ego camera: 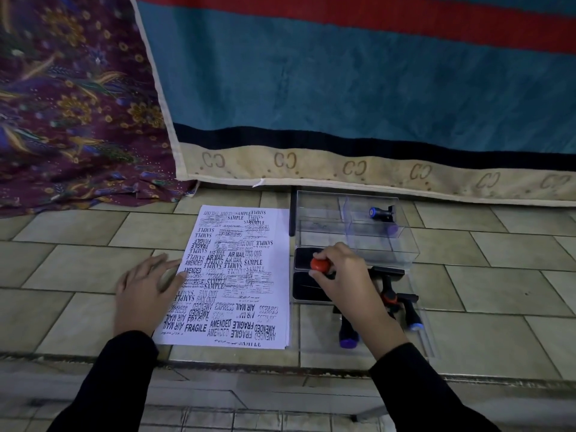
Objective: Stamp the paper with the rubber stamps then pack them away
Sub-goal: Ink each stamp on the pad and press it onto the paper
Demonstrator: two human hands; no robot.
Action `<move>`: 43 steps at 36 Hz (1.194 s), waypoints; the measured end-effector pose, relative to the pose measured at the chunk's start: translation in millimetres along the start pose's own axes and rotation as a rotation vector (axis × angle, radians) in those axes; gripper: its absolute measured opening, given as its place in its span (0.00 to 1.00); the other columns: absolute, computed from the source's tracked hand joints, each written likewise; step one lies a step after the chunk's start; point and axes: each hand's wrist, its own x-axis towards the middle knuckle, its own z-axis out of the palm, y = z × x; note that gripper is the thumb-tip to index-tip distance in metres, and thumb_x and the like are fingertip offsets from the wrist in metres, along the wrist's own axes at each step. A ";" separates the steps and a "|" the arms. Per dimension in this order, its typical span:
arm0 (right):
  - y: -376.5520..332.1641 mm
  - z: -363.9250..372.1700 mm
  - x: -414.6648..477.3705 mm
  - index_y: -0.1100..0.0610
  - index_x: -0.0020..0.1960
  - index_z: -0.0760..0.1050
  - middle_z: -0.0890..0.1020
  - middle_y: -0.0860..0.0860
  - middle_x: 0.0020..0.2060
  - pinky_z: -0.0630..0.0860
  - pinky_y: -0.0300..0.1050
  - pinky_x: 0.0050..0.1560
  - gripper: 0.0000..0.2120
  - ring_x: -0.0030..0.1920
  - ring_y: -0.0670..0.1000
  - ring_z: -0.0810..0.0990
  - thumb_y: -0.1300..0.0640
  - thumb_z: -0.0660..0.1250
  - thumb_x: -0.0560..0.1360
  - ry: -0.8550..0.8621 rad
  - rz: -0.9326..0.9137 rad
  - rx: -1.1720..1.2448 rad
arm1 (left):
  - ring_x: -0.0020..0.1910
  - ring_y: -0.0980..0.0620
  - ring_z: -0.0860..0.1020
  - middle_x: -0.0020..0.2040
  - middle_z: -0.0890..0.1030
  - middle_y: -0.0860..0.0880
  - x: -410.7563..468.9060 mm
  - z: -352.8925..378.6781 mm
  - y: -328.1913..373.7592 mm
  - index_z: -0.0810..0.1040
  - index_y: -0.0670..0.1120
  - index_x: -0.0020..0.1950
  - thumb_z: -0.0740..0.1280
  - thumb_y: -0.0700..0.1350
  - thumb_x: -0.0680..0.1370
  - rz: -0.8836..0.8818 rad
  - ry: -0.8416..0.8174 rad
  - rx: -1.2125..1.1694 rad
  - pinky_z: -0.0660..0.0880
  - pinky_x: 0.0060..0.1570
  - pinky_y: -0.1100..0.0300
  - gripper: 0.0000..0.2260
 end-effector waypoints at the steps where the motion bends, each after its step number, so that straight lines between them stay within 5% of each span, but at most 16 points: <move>1: -0.3 0.1 1.0 0.58 0.53 0.78 0.77 0.49 0.49 0.70 0.26 0.44 0.13 0.44 0.45 0.75 0.59 0.73 0.70 0.001 -0.001 -0.004 | 0.69 0.50 0.69 0.67 0.76 0.53 -0.1 -0.3 0.2 0.81 0.56 0.59 0.60 0.61 0.73 0.001 0.000 0.001 0.55 0.70 0.49 0.20; 10: -0.9 1.0 -13.9 0.59 0.58 0.77 0.78 0.51 0.53 0.76 0.38 0.56 0.15 0.50 0.47 0.78 0.59 0.71 0.72 0.032 -0.033 0.026 | 0.68 0.48 0.71 0.66 0.76 0.52 0.9 -0.4 0.7 0.81 0.55 0.58 0.61 0.60 0.72 -0.010 0.005 -0.016 0.56 0.71 0.48 0.19; 16: -13.2 1.0 -15.0 0.56 0.55 0.79 0.80 0.47 0.49 0.78 0.36 0.53 0.12 0.49 0.44 0.80 0.58 0.72 0.72 0.071 -0.061 0.191 | 0.67 0.48 0.71 0.67 0.76 0.52 1.4 0.7 -1.1 0.81 0.55 0.58 0.61 0.61 0.73 -0.007 0.001 -0.004 0.56 0.70 0.48 0.19; 23: -32.5 25.7 -13.1 0.55 0.56 0.78 0.78 0.48 0.51 0.79 0.39 0.51 0.13 0.47 0.45 0.79 0.56 0.72 0.72 -0.120 -0.096 0.228 | 0.68 0.49 0.70 0.67 0.76 0.52 2.3 2.3 -3.7 0.81 0.55 0.58 0.61 0.61 0.73 -0.004 0.000 -0.004 0.56 0.70 0.49 0.19; 29: -35.4 36.1 -12.1 0.55 0.56 0.78 0.78 0.49 0.52 0.73 0.27 0.49 0.12 0.45 0.43 0.77 0.56 0.71 0.73 -0.147 -0.113 0.190 | 0.68 0.48 0.70 0.67 0.76 0.52 1.6 1.7 -2.0 0.81 0.54 0.58 0.60 0.61 0.73 -0.003 0.003 -0.008 0.56 0.70 0.48 0.20; 36: -38.9 43.6 -9.0 0.56 0.55 0.78 0.79 0.50 0.51 0.78 0.40 0.51 0.12 0.45 0.46 0.78 0.56 0.71 0.73 -0.134 -0.117 0.194 | 0.67 0.49 0.71 0.67 0.76 0.53 2.7 4.1 -6.4 0.81 0.56 0.58 0.61 0.61 0.73 0.010 0.005 -0.007 0.58 0.70 0.46 0.19; 43: -37.8 49.1 -8.0 0.56 0.55 0.78 0.79 0.50 0.51 0.78 0.42 0.51 0.12 0.46 0.47 0.79 0.56 0.72 0.72 -0.135 -0.117 0.192 | 0.68 0.51 0.71 0.67 0.75 0.55 4.1 7.4 -12.0 0.80 0.58 0.58 0.57 0.65 0.72 0.014 0.003 -0.009 0.57 0.70 0.47 0.21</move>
